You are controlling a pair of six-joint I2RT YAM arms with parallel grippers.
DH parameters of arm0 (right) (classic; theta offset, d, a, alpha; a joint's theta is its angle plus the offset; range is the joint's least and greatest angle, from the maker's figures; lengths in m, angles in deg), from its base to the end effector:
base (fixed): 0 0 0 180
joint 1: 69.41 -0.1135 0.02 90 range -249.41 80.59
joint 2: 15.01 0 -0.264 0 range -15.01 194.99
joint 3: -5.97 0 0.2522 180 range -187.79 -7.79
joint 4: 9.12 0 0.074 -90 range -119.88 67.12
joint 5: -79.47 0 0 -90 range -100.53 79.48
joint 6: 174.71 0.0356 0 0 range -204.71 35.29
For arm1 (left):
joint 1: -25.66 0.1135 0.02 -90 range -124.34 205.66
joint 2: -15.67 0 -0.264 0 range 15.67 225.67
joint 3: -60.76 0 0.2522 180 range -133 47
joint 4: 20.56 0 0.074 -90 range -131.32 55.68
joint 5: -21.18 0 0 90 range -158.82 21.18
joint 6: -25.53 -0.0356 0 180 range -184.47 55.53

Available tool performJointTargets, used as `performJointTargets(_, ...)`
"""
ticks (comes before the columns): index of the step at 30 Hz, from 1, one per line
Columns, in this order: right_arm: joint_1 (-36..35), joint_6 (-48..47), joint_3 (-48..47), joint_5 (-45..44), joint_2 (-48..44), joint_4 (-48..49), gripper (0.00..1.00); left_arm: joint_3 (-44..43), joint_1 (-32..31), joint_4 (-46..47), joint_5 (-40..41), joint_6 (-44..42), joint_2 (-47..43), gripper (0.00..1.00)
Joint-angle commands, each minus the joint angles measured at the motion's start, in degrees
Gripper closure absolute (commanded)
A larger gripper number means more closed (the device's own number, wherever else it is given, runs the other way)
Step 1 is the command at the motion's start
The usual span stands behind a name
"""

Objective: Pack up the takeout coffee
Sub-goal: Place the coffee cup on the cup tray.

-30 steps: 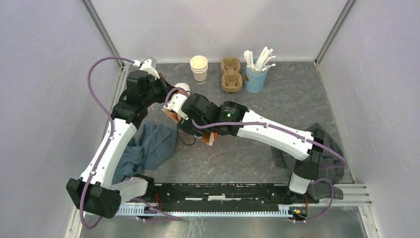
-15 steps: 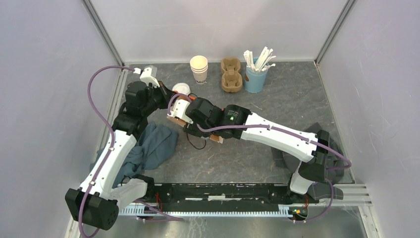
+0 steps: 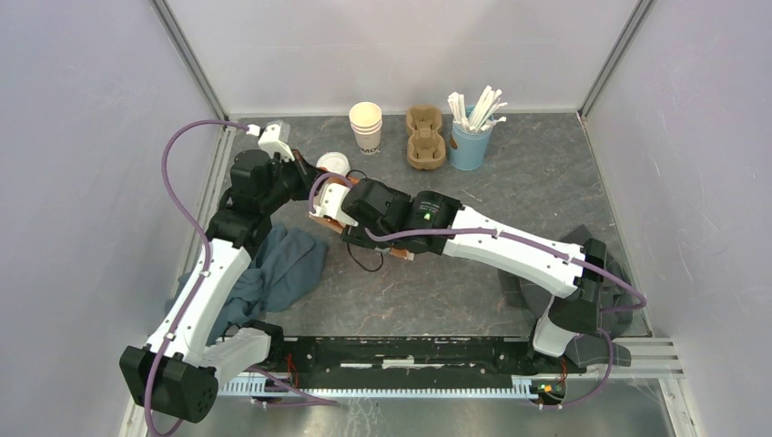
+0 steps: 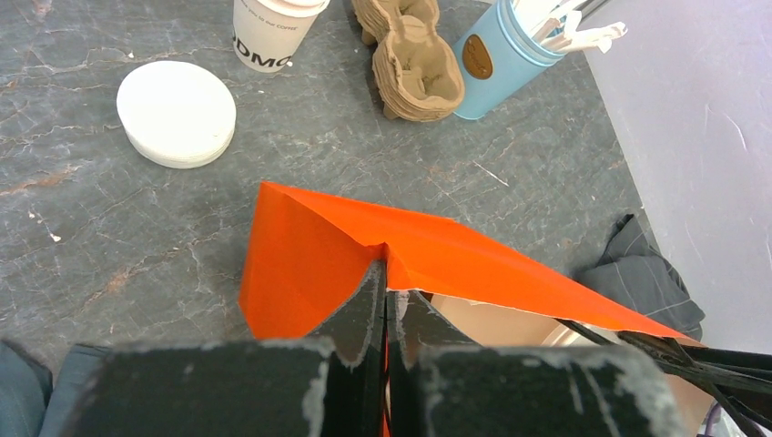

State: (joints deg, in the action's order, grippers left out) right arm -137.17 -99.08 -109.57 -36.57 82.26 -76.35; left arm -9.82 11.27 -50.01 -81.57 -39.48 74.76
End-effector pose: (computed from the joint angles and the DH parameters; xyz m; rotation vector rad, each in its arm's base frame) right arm 0.1517 0.3296 0.3745 -1.3658 1.8717 -0.0887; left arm 0.2256 -0.0660 0.3567 -0.0221 1.9334 -0.6748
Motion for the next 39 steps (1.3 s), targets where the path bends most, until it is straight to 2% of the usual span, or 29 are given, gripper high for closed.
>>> performJointTargets(1, -0.02, -1.30, -0.67, -2.88, -0.14, 0.61, 0.29, -1.94, -0.28, 2.78, -2.18, -2.51, -0.23, 0.98)
performJointTargets(15, 0.46, -0.75, 4.34, -2.71, 0.07, 5.28, 0.28, -3.99, -0.28, -0.56, -2.96, -2.35, 1.17, 0.98)
performJointTargets(21, 1.78, -0.48, 6.71, 0.56, -0.67, 7.53, 0.28, -4.80, -0.28, -2.87, -3.15, -2.40, 1.27, 0.98)
performJointTargets(29, 4.29, -1.41, 7.12, 4.22, -0.68, 7.54, 0.28, -9.19, -0.28, -9.38, -3.05, -1.29, 2.78, 0.98)
performJointTargets(32, 4.32, -2.00, 6.25, 6.14, -0.55, 6.64, 0.28, -12.25, -0.28, -14.38, -4.88, 0.14, 4.90, 0.98)
performJointTargets(39, 4.77, -1.20, 5.10, 10.86, 0.53, 3.56, 0.28, -13.30, -0.28, -20.70, -8.66, 3.34, 5.95, 0.98)
